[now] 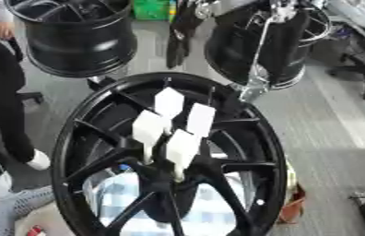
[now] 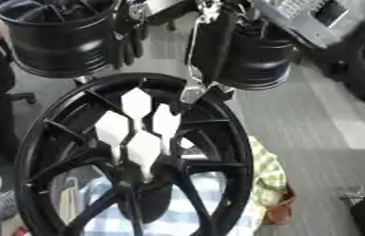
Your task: Pull the pin out of the wheel hub.
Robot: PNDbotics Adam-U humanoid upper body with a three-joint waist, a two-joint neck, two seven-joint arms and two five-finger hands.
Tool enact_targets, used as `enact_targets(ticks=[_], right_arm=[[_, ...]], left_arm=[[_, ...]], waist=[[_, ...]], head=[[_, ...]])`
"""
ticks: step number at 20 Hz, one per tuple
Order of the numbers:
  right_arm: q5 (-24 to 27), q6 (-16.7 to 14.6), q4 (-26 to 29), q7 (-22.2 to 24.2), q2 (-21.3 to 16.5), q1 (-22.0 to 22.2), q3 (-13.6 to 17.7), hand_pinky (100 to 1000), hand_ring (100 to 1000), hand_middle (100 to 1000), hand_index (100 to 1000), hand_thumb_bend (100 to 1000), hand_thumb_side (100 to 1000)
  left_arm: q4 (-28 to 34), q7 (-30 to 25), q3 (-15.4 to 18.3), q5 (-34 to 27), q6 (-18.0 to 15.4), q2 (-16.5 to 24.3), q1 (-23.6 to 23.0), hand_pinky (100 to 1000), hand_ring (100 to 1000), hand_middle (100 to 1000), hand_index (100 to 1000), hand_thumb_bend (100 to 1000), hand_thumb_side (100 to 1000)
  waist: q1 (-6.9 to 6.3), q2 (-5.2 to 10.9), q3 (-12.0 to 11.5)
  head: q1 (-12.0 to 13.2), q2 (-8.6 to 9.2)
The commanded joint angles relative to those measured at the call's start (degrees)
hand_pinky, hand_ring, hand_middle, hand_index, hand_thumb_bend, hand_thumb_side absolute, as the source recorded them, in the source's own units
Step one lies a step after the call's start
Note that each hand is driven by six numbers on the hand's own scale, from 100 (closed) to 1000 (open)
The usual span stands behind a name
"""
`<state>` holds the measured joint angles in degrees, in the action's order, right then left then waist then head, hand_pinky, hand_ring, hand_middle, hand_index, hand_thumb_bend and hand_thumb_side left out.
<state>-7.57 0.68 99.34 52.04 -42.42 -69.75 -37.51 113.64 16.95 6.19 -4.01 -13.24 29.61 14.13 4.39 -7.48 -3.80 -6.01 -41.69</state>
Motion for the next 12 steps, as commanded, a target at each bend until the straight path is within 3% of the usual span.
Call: enact_targets(ticks=[1, 12], right_arm=[[-1.58, -1.25, -1.15, -0.08, -0.74, -0.23, -0.09, 852, 773, 712, 798, 558, 168], [-3.01, -6.76, -6.36, -0.88, 0.02, 2.84, -0.89, 848, 770, 703, 791, 518, 131]], left_arm=[[0.95, -0.21, 0.15, -0.09, 0.05, 0.55, 0.39, 743, 842, 737, 859, 300, 629], [0.95, -0.57, -0.12, -0.22, 0.14, 0.08, 0.76, 742, 843, 738, 858, 294, 635]], waist=[[-0.23, 0.45, -0.03], [-0.42, -0.53, -0.45]], head=[[0.41, 0.59], [0.49, 0.97]])
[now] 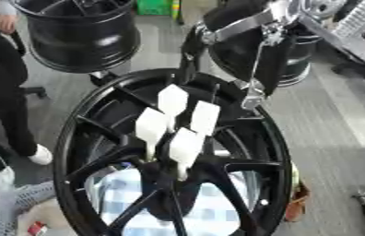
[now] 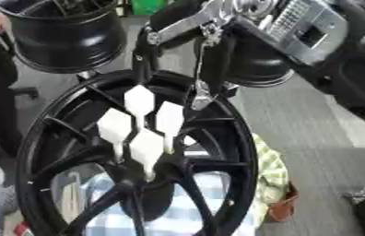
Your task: Pull the pin out of the wheel hub.
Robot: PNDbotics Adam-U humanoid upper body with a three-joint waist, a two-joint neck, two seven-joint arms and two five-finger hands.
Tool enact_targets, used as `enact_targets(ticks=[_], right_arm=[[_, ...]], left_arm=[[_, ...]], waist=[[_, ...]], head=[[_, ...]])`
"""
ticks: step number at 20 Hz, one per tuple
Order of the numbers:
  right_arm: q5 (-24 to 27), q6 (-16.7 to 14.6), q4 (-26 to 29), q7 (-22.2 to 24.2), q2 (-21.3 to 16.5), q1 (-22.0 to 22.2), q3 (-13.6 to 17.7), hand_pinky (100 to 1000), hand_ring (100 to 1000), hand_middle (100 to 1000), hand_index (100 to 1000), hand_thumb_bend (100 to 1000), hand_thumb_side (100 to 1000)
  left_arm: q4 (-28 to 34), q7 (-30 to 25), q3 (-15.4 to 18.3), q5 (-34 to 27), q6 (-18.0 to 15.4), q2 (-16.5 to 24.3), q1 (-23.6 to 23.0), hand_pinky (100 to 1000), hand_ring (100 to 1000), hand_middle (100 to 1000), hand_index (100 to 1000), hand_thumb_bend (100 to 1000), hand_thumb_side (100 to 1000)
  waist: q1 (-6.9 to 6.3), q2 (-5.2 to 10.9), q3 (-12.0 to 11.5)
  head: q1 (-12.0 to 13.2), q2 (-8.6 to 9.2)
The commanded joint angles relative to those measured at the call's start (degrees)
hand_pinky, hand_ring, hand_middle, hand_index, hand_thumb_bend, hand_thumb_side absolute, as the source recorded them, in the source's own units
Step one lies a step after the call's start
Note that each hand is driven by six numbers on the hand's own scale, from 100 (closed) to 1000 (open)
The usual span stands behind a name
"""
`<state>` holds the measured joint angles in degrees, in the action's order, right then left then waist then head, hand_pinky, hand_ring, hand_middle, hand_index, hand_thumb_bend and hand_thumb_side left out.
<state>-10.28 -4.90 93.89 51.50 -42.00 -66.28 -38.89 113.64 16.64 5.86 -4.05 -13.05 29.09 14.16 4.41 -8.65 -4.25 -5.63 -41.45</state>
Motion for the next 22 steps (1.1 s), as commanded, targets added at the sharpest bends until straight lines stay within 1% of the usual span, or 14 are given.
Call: enact_targets(ticks=[1, 6, 10, 14, 22], right_arm=[[-0.34, -1.73, -1.19, -0.45, -0.33, -0.45, 0.41, 849, 771, 704, 791, 515, 122], [-0.99, -4.44, -2.56, -0.62, 0.44, 0.26, -0.27, 848, 771, 704, 790, 512, 120], [-1.44, -5.34, -4.03, -1.08, 1.20, 0.76, -0.58, 847, 771, 703, 789, 500, 120], [-3.12, -6.51, -5.35, -1.67, 1.48, 1.52, -0.70, 849, 771, 703, 789, 504, 108], [-5.07, -8.93, -6.24, -3.14, 1.44, 2.79, -0.65, 850, 769, 699, 786, 488, 110]], left_arm=[[0.95, -0.27, 0.21, -0.19, -0.05, 0.55, 0.78, 742, 843, 738, 858, 293, 636], [0.95, -0.34, 0.18, -0.24, -0.03, 0.33, 0.93, 742, 844, 739, 858, 290, 639], [0.95, -0.52, 0.05, -0.30, 0.00, 0.12, 1.01, 742, 844, 739, 857, 286, 642], [0.95, -0.59, 0.04, -0.32, 0.06, -0.13, 1.07, 741, 845, 740, 857, 282, 645], [0.95, -0.61, 0.07, -0.24, 0.07, -0.44, 1.21, 741, 845, 741, 857, 276, 648]], waist=[[-0.45, 0.56, -0.03], [-0.57, 0.18, -0.19], [-0.65, -0.14, -0.31], [-0.72, -0.54, -0.48], [-0.96, -1.21, -0.62]], head=[[0.11, 0.75], [0.13, 0.75], [0.10, 0.87], [0.19, 1.04], [0.54, 1.24]])
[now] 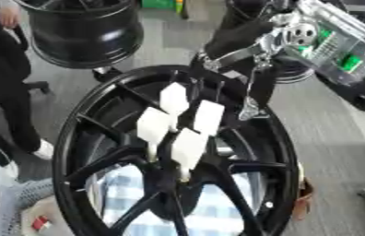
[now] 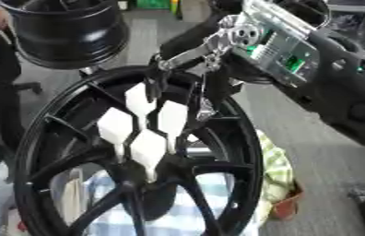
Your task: Pull the pin out of the wheel hub.
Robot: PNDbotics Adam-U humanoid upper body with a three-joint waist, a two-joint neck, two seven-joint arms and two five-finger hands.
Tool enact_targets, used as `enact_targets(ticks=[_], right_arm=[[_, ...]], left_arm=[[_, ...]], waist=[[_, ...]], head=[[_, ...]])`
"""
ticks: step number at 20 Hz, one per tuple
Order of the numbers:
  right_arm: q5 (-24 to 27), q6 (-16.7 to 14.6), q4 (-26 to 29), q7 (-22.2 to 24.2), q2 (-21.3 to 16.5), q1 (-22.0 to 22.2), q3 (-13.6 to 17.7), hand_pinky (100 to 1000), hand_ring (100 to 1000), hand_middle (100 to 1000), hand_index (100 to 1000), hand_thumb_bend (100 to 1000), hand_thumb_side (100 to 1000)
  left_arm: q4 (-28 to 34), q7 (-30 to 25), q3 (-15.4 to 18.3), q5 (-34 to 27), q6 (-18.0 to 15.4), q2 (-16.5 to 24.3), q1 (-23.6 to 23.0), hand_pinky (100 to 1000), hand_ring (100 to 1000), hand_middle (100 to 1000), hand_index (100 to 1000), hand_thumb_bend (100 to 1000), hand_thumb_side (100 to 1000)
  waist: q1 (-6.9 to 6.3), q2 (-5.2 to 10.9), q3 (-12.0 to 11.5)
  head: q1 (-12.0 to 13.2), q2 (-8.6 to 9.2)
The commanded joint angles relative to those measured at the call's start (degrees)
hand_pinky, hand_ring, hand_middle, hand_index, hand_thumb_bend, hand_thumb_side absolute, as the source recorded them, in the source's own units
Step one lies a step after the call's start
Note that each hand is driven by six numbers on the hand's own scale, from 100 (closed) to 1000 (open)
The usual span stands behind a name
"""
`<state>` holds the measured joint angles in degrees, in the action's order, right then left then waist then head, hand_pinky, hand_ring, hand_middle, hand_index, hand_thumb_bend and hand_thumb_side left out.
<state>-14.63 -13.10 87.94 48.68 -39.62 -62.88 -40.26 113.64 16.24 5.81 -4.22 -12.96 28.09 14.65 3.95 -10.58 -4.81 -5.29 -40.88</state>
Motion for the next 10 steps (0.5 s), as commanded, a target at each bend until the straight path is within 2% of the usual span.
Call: enact_targets(ticks=[1, 10], right_arm=[[-0.85, -0.92, -0.38, -0.41, -0.93, -0.56, 0.71, 850, 769, 699, 786, 488, 110], [-1.95, -2.28, -1.52, -0.98, -0.46, 0.56, 0.76, 855, 783, 712, 788, 476, 100]], left_arm=[[0.95, -0.24, 0.11, -0.07, -0.01, 0.55, 0.72, 741, 846, 741, 857, 275, 648], [0.95, -0.47, 0.00, -0.15, -0.04, 0.19, 1.00, 741, 847, 742, 857, 267, 653]], waist=[[-0.52, 0.70, -0.08], [-0.74, -0.13, -0.31]], head=[[0.22, 0.68], [0.27, 0.99]])
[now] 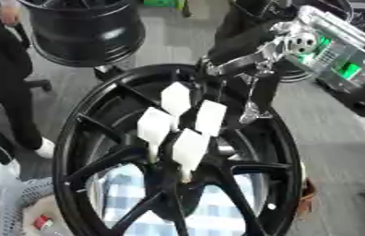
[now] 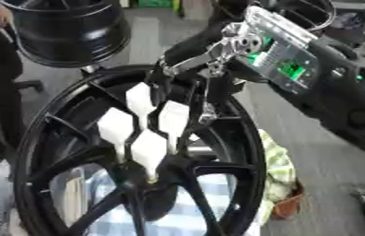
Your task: Pull the pin out of the wheel hub.
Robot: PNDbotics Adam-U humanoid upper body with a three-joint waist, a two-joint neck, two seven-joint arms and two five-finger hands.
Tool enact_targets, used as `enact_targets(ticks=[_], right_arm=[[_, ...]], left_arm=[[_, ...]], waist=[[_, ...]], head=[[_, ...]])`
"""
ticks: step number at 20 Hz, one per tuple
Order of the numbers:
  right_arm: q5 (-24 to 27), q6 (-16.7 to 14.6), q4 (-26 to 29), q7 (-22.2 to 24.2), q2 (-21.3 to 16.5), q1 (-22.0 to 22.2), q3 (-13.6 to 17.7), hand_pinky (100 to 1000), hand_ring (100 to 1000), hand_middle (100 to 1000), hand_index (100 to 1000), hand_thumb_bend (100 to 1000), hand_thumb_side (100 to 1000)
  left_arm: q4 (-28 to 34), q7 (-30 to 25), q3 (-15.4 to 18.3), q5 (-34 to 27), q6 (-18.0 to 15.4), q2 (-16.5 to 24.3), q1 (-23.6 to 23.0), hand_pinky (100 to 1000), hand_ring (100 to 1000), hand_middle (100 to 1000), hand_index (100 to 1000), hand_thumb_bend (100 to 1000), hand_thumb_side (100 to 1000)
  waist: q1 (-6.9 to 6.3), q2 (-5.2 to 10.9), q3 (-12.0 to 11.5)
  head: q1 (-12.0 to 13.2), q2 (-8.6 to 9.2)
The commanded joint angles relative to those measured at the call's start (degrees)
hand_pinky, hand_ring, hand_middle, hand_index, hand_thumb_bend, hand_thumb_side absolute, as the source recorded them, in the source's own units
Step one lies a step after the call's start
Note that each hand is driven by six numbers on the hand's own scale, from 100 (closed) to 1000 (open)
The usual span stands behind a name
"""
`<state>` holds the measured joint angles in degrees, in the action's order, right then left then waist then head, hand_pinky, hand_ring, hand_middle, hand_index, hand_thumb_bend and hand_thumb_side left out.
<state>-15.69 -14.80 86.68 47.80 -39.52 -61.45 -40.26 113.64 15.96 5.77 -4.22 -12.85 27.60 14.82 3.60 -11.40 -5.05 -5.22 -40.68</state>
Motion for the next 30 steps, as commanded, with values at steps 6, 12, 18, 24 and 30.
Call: enact_targets(ticks=[6, 12, 18, 24, 30], right_arm=[[-2.26, -2.14, -1.47, -0.41, -0.23, -0.63, 0.90, 856, 784, 713, 787, 473, 100], [-2.89, -3.08, -2.72, -0.58, 0.32, -0.42, 0.99, 854, 782, 713, 786, 475, 100], [-3.02, -3.64, -3.93, -1.16, 0.83, -0.13, 1.09, 848, 769, 683, 764, 458, 100], [-2.07, -3.94, -4.63, -2.55, 1.19, 0.06, 1.19, 845, 739, 611, 702, 376, 100], [-1.26, -3.87, -4.96, -3.04, 1.49, 0.09, 1.16, 842, 721, 536, 629, 328, 100]], left_arm=[[0.95, -0.24, 0.04, -0.22, -0.08, 0.41, 0.88, 741, 847, 743, 857, 263, 655], [0.95, -0.32, 0.03, -0.28, -0.09, 0.24, 1.06, 741, 847, 744, 857, 258, 657], [0.95, -0.40, 0.04, -0.30, -0.05, 0.04, 1.23, 742, 848, 744, 857, 254, 658], [0.95, -0.41, 0.09, -0.34, -0.01, 0.00, 1.32, 743, 849, 745, 857, 252, 658], [0.95, -0.44, 0.10, -0.36, 0.15, -0.07, 1.37, 744, 850, 746, 857, 250, 661]], waist=[[-0.37, 0.39, -0.30], [-0.36, 0.05, -0.63], [-0.33, -0.25, -0.79], [-0.35, -0.24, -0.76], [-0.37, -0.21, -0.65]], head=[[0.12, 1.07], [0.09, 1.43], [0.09, 1.53], [0.16, 1.51], [0.15, 1.69]])
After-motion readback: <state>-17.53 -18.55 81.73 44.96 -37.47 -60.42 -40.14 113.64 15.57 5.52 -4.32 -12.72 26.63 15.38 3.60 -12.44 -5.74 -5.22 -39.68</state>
